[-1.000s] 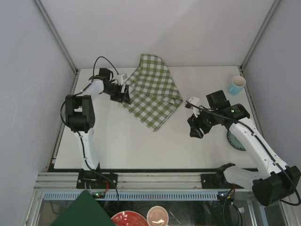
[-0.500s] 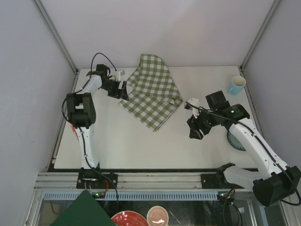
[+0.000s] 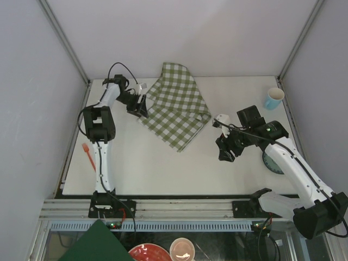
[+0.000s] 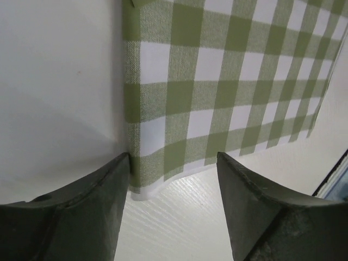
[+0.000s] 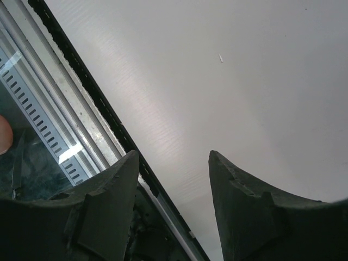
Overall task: Set the dinner table for one person
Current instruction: Flatten out the napkin at the center of the board.
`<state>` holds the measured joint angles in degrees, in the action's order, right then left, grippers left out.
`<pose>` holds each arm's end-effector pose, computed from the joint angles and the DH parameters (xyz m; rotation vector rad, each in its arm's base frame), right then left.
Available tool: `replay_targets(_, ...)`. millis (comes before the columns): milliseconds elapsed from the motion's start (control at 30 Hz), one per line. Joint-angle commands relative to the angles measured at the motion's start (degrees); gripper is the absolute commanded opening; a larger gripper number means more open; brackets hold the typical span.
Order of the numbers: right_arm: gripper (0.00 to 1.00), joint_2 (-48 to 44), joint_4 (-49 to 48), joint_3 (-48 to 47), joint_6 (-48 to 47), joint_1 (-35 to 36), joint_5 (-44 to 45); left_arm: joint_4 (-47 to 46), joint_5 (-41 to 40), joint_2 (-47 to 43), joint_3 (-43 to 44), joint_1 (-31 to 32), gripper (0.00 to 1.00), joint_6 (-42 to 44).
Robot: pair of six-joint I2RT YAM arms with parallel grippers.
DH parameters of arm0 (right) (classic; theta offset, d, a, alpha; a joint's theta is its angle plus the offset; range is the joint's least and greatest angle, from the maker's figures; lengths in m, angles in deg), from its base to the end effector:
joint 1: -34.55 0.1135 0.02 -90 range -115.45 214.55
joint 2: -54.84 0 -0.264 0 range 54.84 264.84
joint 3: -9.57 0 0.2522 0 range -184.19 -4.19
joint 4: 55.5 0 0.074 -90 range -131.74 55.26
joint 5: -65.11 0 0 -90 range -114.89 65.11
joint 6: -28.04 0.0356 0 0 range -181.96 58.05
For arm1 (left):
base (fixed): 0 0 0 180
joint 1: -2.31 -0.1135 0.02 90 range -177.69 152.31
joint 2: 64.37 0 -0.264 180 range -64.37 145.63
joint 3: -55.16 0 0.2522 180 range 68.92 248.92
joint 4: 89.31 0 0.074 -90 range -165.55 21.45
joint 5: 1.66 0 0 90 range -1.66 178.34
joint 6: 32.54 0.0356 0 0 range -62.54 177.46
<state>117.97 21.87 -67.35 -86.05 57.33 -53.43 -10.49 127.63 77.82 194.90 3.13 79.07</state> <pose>0.1709 0.0902 0.3148 -1.1781 2.3271 0.6552 0.4956 -0.0296 0.1642 0.6032 2.6604 -0.9199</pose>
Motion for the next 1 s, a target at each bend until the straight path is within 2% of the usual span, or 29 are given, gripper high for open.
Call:
replay_targets(0, 0.54, 0.1, -1.5, -2.2, 0.8, 0.7, 0.0, 9.7, 3.2, 2.1, 3.2, -0.1, 0.66, 5.6)
replay_targets(367, 0.53, -0.1, -0.9, -2.8, 0.7, 1.7, 0.6, 11.3, 3.5, -1.2, -4.0, 2.1, 0.7, 10.7)
replay_targets(633, 0.52, -1.1, -1.0, -2.8, 0.1, 1.6, 0.6, 8.5, 2.5, -2.5, -4.4, 3.7, 0.68, 8.1)
replay_targets(767, 0.52, -1.2, -0.6, -2.8, -0.1, 1.6, 0.6, 6.6, 0.9, -1.6, -2.5, 3.9, 0.72, 5.0)
replay_targets(833, 0.51, -1.4, -0.3, -2.8, -0.2, 1.5, 0.6, 7.1, 0.5, -0.5, -0.7, 3.9, 0.65, 3.9)
replay_targets(967, 0.51, -2.1, -0.2, -2.8, -0.1, 1.3, 0.1, 5.4, -1.0, -0.8, -0.8, 4.0, 0.34, 2.1)
